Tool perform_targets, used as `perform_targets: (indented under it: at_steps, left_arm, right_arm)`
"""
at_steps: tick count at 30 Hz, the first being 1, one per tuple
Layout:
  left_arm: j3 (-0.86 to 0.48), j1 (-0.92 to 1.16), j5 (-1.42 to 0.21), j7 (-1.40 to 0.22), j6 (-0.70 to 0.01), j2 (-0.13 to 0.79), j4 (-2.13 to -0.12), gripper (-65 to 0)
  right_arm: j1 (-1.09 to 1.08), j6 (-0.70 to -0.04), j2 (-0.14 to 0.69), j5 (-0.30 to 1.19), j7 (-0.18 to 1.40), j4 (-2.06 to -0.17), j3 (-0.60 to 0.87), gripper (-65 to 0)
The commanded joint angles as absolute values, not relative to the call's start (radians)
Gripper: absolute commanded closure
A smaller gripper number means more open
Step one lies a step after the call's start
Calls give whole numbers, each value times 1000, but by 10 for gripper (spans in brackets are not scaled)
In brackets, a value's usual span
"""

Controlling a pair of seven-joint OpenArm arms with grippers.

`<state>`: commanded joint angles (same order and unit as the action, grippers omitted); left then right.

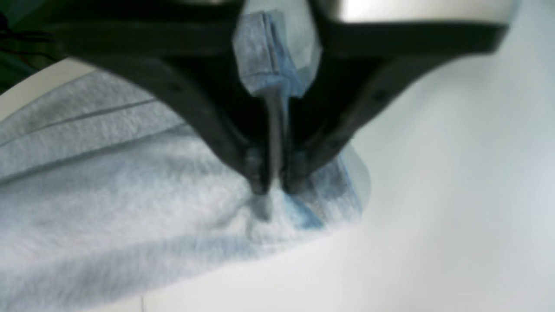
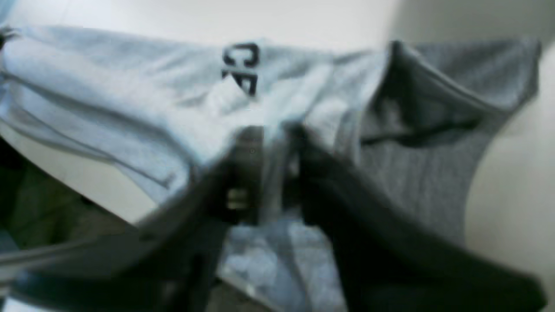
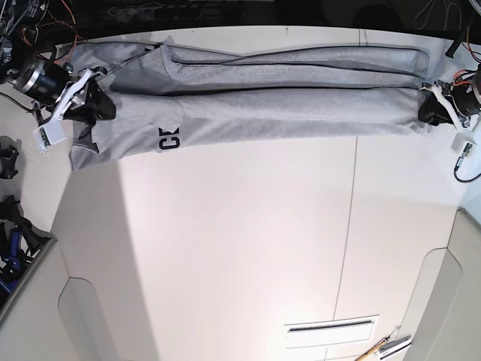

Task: Fold the T-shirt properly
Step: 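Regrasp the strip ends with both grippers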

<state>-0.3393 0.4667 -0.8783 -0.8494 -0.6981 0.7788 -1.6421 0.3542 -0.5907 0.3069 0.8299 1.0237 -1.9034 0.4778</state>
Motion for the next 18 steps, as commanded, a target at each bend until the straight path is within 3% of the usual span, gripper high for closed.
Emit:
perform_targets:
  at_steps: [2,7,13,18]
  left_arm:
    - [-340,474,-869,-851,-698,778,-1642,-226]
    - [-381,474,-818,-896,-561,778,-1642,-288]
    - [-386,505,-809,-917,-561,757,-1642,-381]
    - [-386,505,-728,-910,-501,707,-1641,-383]
  right_arm:
    - [376,-590,307,831,1017,-1903,478,-243]
    - [377,-580,307,855,1018,-1904,490,-242]
    - [364,-584,253,928,1017,-1915,578,-242]
    - [332,-588,230,927,1013,-1917,593,-242]
